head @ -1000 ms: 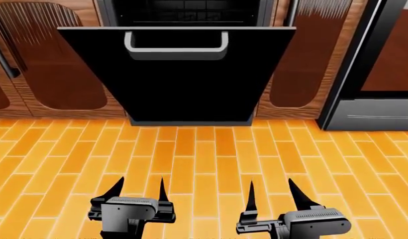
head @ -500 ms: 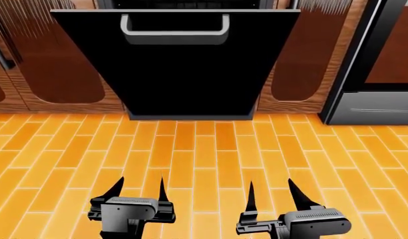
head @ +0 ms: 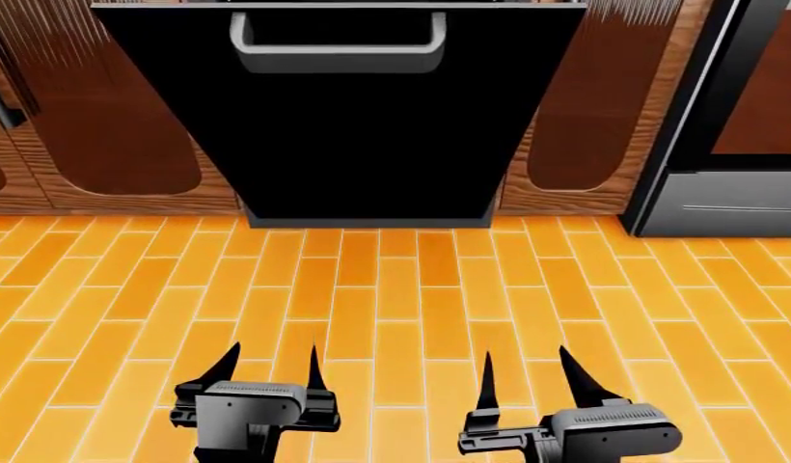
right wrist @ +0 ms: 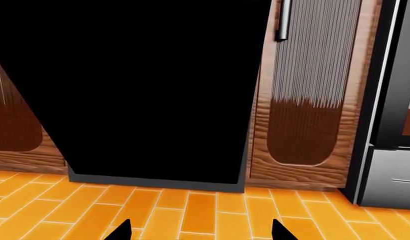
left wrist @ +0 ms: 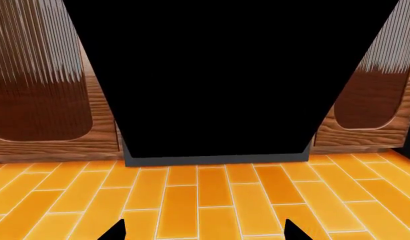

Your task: Close the dishwasher door

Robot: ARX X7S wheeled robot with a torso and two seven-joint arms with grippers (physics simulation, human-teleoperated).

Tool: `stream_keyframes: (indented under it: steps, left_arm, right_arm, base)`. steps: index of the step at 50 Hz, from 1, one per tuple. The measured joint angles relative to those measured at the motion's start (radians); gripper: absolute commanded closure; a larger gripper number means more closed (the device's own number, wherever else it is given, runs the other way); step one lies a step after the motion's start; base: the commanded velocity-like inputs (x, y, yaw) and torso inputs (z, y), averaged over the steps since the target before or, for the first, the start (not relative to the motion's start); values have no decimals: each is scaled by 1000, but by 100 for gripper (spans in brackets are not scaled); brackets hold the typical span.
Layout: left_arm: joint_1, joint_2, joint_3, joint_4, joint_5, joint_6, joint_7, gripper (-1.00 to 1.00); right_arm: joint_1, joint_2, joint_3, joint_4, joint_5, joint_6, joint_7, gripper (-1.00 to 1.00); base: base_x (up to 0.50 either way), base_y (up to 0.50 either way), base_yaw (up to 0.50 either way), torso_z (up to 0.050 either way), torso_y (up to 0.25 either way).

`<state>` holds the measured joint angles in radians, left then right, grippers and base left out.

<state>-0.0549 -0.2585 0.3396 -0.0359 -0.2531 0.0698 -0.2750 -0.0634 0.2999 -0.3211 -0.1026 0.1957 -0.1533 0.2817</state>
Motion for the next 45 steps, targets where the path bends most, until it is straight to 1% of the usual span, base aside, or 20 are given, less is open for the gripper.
stream_keyframes:
  steps: [10, 27, 45]
  left_arm:
    - [1, -3, 2, 3, -2, 1, -5, -100]
    - [2, -7, 6, 9, -1, 6, -17, -100]
    - [2, -11, 10, 10, -6, 9, -23, -100]
  right_arm:
    - [2, 2, -1, -1, 8, 7, 2, -100]
    - [9, 8, -4, -15, 41, 57, 4, -100]
    - [10, 19, -14, -24, 56, 73, -4, -100]
  base:
    - [0, 0, 0, -45, 3]
    - [3, 0, 0, 0, 0]
    - [381, 0, 0, 0, 0]
